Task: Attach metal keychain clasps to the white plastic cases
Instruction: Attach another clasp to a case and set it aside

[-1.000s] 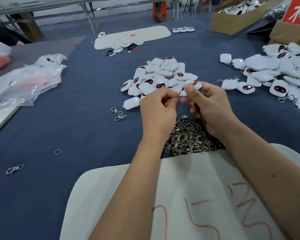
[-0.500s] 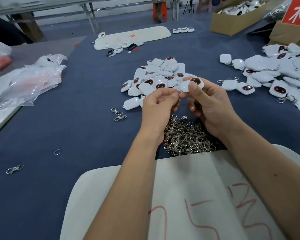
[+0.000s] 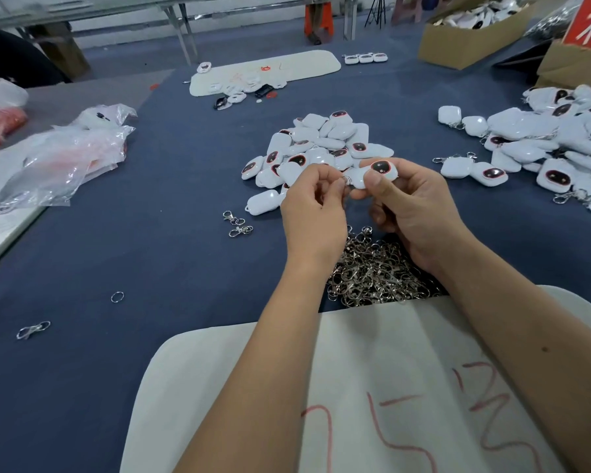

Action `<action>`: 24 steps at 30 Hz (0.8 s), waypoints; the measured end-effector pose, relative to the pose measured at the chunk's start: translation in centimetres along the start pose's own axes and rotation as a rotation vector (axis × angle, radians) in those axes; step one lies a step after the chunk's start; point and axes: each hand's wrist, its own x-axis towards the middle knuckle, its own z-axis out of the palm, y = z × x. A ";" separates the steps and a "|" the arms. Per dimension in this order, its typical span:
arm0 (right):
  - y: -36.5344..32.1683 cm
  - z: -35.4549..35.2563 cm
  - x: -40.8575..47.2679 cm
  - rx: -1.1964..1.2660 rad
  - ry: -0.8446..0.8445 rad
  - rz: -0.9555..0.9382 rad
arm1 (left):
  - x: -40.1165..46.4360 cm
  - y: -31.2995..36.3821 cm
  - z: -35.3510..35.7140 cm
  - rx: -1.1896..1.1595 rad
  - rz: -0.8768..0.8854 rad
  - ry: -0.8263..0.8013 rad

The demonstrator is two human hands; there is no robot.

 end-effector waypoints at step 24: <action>-0.2 0.2 0.2 -0.061 0.200 0.020 | -0.3 -1.1 0.0 0.333 0.314 -0.141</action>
